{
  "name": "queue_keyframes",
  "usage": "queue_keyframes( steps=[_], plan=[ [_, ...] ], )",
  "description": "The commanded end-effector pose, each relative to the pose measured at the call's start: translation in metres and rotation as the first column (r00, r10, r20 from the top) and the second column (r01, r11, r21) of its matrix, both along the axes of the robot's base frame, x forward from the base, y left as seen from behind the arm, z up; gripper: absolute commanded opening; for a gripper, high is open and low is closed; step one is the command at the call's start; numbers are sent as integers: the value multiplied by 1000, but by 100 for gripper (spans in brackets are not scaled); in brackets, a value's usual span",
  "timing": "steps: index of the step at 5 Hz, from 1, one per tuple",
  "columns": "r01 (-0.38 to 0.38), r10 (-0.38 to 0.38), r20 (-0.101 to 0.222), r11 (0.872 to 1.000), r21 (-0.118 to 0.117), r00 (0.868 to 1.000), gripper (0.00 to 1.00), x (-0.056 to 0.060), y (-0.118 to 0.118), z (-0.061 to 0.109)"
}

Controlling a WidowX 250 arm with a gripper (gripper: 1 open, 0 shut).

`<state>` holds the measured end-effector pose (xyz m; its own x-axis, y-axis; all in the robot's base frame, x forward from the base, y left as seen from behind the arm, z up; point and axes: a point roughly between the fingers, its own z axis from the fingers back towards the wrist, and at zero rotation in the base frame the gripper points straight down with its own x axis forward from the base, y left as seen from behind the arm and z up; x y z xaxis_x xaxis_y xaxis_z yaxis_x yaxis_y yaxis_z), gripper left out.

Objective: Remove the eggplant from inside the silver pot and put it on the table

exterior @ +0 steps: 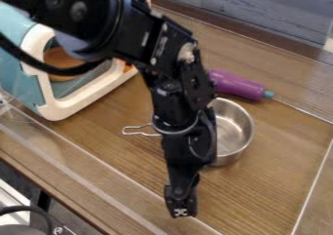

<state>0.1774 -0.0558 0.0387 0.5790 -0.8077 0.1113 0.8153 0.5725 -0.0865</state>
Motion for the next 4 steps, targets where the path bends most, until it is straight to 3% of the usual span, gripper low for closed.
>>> queue_keyframes(
  steps=[1,2,4],
  plan=[
    [11,-11,40,1000,-8,999,100,12,1,21],
    [5,-4,42,1000,-12,999,100,22,4,37],
    [-2,3,61,1000,-12,998,100,25,11,50]
  ],
)
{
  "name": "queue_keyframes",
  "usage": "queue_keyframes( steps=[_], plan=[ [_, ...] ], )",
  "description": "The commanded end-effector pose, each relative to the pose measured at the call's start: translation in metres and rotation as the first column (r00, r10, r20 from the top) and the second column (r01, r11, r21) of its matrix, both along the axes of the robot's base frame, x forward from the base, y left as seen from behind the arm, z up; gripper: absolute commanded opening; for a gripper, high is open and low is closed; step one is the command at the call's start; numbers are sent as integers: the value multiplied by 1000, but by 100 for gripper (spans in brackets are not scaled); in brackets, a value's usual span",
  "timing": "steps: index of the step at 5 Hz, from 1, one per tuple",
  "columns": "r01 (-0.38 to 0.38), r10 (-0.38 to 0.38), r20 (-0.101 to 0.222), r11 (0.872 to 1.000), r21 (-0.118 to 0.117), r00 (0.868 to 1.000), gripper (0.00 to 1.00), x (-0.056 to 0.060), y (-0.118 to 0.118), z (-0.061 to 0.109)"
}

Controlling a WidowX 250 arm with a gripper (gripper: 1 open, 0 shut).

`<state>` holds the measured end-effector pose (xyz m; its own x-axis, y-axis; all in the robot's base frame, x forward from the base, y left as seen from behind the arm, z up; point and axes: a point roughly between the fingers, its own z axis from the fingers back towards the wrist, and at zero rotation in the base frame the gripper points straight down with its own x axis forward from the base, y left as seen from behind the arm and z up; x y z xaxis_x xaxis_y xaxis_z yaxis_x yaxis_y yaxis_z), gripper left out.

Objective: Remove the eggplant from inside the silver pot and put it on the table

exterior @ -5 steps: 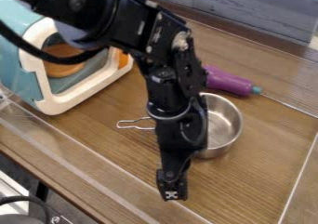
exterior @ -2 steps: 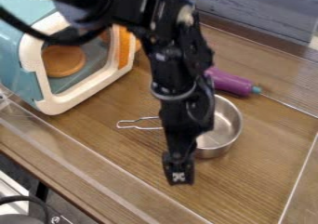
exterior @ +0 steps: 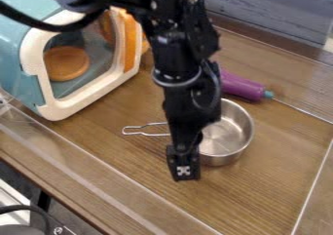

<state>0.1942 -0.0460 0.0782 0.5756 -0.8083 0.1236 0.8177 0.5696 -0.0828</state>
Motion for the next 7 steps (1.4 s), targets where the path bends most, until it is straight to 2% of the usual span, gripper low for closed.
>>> queue_keyframes(
  steps=[1,2,3,5,7],
  plan=[
    [41,-41,61,999,-6,997,100,12,6,12],
    [88,-87,70,996,-7,994,100,14,9,13],
    [108,-107,79,994,-9,991,100,18,12,5],
    [182,-180,98,983,-11,979,100,15,1,9],
    [201,-199,115,979,-13,973,100,11,12,3]
  ],
)
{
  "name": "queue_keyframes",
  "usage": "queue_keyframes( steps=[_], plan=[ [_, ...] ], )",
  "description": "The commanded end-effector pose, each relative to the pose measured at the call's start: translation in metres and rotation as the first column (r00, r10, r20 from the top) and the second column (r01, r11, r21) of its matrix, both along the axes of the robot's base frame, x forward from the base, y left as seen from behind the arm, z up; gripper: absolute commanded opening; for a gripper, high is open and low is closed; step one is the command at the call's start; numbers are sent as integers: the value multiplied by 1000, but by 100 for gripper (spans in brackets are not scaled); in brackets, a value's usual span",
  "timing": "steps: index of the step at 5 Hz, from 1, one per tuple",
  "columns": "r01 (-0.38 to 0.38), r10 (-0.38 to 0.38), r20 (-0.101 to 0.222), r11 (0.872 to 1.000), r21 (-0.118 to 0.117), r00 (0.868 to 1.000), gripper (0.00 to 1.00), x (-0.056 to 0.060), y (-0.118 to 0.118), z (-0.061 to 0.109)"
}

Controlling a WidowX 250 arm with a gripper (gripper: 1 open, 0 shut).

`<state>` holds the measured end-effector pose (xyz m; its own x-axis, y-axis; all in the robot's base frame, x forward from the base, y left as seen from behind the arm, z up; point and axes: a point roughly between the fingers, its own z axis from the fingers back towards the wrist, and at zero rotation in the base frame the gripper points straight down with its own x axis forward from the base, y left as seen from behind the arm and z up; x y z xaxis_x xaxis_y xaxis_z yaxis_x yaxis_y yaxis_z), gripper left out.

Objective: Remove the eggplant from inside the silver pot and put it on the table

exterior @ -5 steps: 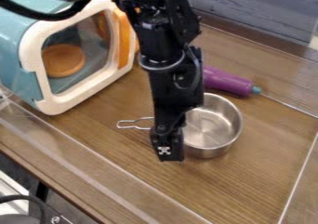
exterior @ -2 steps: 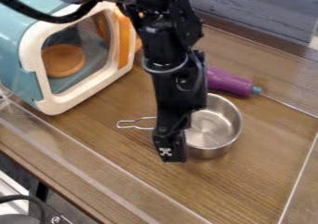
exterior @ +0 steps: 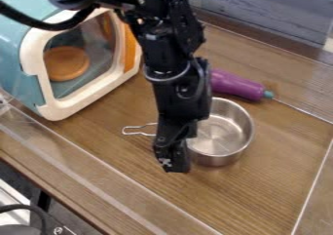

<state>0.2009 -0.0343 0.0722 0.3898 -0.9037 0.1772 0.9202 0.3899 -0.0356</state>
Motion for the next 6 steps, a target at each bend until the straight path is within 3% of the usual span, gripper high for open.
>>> queue_keyframes(
  steps=[1,3,5,6],
  plan=[
    [13,-13,54,1000,-6,998,100,1,6,6],
    [-16,17,67,1000,-13,998,100,-9,1,-9],
    [23,-21,74,999,-27,997,100,-4,-7,-2],
    [-23,26,79,999,-36,997,100,-13,-17,1]
  ],
)
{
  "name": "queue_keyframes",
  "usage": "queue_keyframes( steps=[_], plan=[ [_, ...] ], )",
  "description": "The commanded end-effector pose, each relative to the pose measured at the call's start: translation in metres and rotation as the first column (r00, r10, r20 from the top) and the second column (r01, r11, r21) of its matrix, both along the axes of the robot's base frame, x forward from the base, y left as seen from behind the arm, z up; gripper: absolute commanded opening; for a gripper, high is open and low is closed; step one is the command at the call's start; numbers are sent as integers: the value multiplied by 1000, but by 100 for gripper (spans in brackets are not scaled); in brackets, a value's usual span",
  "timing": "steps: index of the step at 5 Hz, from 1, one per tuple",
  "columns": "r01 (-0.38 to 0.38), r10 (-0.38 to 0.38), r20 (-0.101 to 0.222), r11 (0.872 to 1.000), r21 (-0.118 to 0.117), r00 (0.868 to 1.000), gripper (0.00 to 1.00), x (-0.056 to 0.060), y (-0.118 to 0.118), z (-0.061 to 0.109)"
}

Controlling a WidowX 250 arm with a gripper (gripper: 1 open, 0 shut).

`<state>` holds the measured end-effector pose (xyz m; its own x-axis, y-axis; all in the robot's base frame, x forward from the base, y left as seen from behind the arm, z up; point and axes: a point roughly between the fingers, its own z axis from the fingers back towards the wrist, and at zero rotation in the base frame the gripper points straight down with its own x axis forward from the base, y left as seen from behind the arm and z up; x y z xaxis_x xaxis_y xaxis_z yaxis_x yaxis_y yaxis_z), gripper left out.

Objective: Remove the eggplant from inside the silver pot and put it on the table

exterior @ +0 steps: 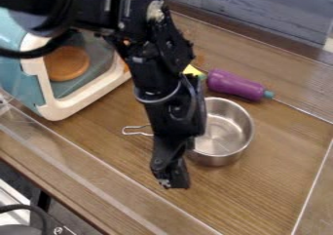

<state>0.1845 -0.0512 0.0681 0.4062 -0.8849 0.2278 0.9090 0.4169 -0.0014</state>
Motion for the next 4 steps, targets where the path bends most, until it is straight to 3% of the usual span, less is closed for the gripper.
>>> queue_keyframes(
  steps=[1,3,4],
  plan=[
    [-38,38,32,999,-13,999,100,-7,-10,8],
    [-60,62,26,996,-70,998,100,0,-22,16],
    [-110,112,21,990,-92,993,100,0,-17,15]
  ],
)
